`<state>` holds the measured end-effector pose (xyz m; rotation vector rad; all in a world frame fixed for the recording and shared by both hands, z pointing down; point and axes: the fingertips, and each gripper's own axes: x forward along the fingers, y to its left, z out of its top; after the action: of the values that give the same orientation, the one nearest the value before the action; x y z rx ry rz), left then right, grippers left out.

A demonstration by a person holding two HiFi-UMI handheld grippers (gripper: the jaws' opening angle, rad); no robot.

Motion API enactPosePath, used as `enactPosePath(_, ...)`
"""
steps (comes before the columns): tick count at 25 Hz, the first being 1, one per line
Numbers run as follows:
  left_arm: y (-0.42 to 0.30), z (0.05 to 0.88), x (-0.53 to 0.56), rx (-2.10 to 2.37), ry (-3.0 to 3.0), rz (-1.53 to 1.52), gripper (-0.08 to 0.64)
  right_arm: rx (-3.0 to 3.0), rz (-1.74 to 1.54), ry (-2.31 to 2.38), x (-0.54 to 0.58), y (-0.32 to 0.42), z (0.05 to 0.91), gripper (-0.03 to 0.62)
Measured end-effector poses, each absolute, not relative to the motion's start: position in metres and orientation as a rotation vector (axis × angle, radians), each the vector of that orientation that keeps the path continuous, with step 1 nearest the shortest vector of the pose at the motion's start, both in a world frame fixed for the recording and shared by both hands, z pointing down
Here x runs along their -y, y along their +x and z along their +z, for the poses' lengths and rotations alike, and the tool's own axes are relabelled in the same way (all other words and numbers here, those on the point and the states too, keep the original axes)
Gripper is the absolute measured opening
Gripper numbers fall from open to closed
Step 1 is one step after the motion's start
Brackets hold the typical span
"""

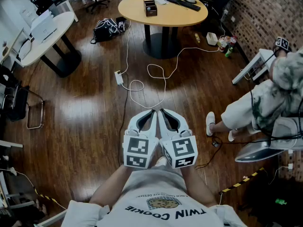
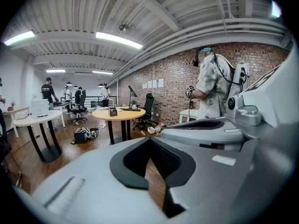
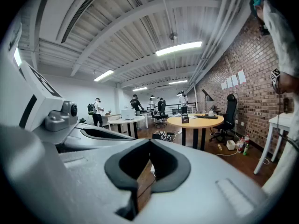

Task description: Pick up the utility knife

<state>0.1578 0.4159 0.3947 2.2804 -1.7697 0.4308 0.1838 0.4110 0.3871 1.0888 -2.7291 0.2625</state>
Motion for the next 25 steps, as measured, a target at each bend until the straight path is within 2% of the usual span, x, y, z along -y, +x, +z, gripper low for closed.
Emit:
enactPosePath(14, 0.169, 0.403, -0.373, 1.789, 2.283, 0.432, 0.008, 2.743, 0.263, 1.089, -0.368, 0.196, 0.397, 0.001)
enactPosePath(25, 0.113, 0.411, -0.285, 1.726, 2.298, 0.418, 0.006, 2.684, 0.226, 1.144, -0.277, 0.135, 0.398, 0.000)
